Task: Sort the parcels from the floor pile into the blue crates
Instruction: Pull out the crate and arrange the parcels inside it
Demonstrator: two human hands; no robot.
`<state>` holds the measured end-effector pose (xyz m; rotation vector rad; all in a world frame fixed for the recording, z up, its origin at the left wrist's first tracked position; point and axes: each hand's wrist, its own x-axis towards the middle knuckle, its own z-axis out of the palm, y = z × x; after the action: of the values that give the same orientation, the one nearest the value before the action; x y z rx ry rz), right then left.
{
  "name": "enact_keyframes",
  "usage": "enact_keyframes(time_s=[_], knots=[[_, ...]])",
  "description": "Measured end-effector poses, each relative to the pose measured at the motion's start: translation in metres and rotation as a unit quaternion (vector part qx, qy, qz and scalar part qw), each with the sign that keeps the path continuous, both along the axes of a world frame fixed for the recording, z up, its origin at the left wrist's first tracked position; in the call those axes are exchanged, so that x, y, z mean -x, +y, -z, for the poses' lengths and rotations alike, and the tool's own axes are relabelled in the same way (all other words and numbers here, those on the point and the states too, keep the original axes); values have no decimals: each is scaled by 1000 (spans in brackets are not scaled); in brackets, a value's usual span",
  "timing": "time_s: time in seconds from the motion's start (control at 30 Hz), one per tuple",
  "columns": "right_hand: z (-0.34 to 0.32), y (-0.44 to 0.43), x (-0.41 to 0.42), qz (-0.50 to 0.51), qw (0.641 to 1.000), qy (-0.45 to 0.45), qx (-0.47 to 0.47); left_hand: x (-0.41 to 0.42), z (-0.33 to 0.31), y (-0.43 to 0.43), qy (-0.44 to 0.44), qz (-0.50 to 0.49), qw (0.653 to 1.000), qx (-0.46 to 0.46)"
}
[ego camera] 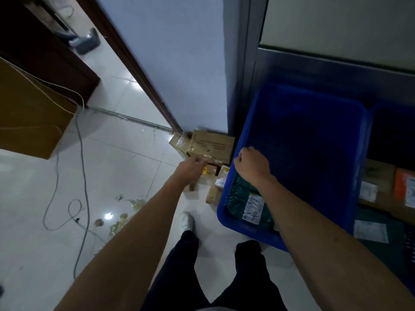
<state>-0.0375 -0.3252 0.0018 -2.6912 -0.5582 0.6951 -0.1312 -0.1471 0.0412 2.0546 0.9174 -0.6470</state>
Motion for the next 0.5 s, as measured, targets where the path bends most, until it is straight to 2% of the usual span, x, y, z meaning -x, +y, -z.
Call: enact_keyframes(time_s=[0.2, 0.5], knots=[[23, 49, 41, 6, 999, -26, 24, 23, 39, 72, 10, 37, 999, 18], [102, 128, 111, 32, 997, 59, 39, 46, 130, 143, 61, 96, 992, 60]])
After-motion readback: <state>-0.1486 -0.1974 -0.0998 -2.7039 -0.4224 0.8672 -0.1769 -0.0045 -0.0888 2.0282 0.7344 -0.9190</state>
